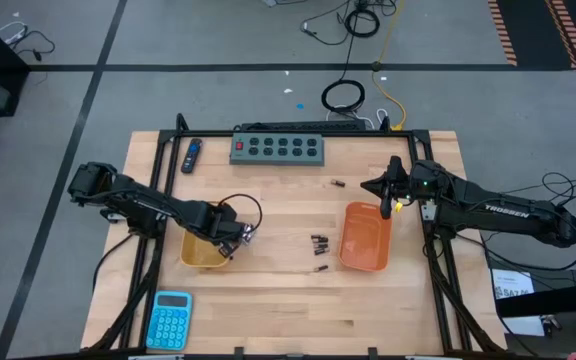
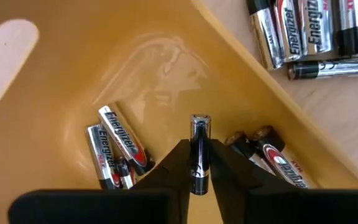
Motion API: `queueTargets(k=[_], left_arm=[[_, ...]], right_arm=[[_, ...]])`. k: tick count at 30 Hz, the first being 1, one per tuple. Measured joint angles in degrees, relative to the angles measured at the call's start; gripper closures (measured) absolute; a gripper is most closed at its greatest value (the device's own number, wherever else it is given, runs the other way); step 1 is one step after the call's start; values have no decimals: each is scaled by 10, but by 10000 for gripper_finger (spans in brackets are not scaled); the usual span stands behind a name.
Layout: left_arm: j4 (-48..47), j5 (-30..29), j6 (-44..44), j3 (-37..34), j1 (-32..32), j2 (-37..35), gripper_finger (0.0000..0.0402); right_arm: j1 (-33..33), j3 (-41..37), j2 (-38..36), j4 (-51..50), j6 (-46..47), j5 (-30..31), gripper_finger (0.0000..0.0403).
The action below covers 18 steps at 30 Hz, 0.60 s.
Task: Sort batteries
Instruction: Put the silver battery into the yellow bin
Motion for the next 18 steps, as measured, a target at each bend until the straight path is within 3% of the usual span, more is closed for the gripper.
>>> queueTargets(k=[6, 11, 18], left_arm=[[-7, -26, 2, 0, 0, 0, 278], [-40, -34, 16, 20, 0, 0, 253], [-67, -147, 94, 104, -14, 0, 253]], right_arm=[[0, 0, 0, 0, 0, 0, 403], [0, 0, 0, -2, 0, 0, 403], [0, 0, 0, 0, 0, 0, 403]])
